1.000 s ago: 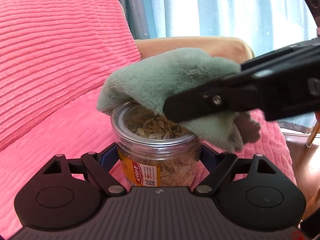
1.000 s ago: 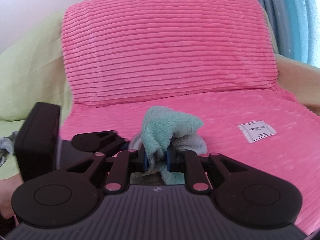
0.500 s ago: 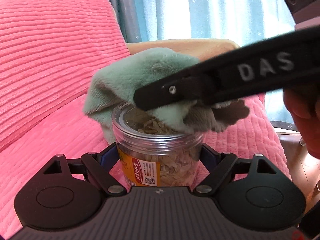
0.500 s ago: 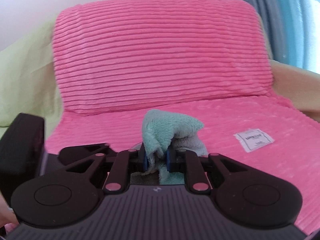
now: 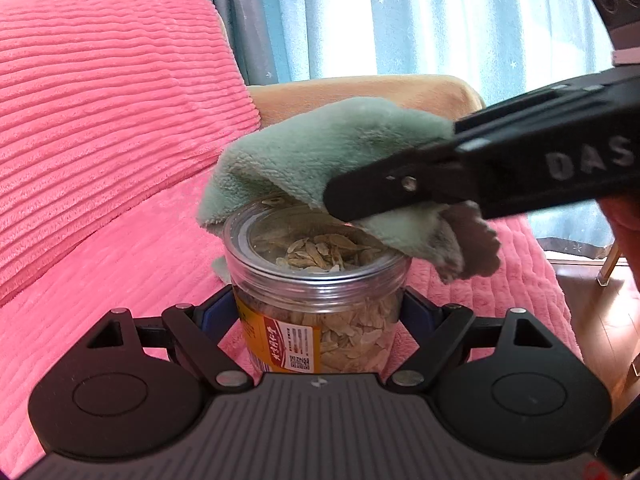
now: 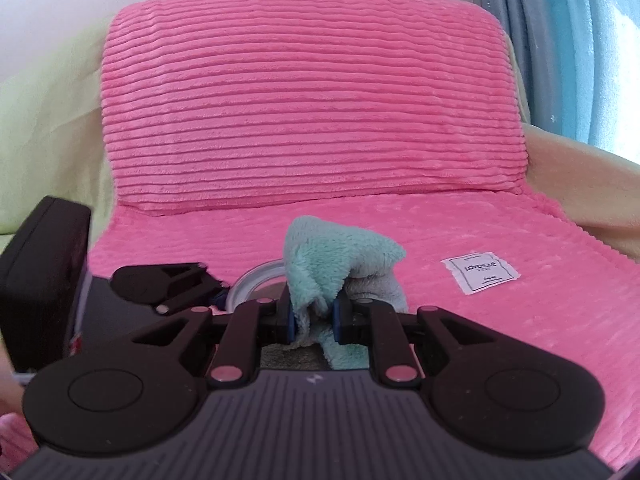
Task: Clean container
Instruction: 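Wipe the cloth around the jar rim with the right gripper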
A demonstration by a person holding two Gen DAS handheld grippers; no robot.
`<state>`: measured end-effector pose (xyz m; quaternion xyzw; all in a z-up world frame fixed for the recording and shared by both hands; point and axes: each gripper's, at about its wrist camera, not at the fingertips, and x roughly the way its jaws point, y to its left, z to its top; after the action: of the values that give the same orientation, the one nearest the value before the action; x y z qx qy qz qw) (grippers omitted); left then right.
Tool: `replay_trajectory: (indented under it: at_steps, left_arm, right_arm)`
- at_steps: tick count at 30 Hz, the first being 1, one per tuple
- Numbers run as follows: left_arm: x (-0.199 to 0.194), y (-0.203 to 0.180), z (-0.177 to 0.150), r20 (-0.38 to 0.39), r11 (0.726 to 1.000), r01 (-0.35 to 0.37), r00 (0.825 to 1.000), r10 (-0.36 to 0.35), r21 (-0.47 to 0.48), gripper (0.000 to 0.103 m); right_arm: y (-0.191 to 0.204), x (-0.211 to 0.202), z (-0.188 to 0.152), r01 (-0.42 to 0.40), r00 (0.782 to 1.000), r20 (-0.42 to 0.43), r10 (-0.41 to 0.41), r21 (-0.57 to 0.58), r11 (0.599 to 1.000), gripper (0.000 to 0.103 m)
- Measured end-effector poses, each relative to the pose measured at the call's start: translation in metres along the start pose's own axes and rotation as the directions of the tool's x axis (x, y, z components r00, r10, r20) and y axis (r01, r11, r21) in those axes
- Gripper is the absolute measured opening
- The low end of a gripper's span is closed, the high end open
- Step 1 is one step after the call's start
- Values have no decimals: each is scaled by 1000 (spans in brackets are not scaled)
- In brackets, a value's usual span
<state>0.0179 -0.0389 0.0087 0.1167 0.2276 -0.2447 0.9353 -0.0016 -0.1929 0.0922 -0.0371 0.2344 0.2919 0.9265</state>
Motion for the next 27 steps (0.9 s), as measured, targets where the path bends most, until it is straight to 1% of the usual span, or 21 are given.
replay_trajectory:
  at_steps: [6, 10, 13, 18, 21, 27]
  left_arm:
    - [-2, -2, 0, 0, 1000, 1, 1000, -1, -9, 85]
    - [-1, -4, 2, 0, 1000, -2, 1000, 2, -14, 85]
    - [-1, -5, 1, 1, 1000, -4, 1000, 4, -18, 85]
    - [1, -6, 3, 2, 1000, -7, 1000, 7, -19, 84]
    - [2, -5, 5, 2, 1000, -8, 1000, 8, -15, 84]
    - [3, -7, 6, 1, 1000, -11, 1000, 11, -4, 84]
  right_arm:
    - [10, -4, -2, -72, 997, 2, 72, -1, 997, 14]
    - [9, 2, -1, -94, 996, 16, 93, 15, 996, 14]
    - [8, 11, 1, -96, 995, 30, 95, 15, 995, 14]
    - [4, 24, 6, -64, 997, 49, 63, 27, 998, 14]
    - [0, 26, 7, -27, 998, 51, 24, 42, 999, 14]
    - [-12, 16, 3, 39, 998, 37, -41, 54, 998, 14]
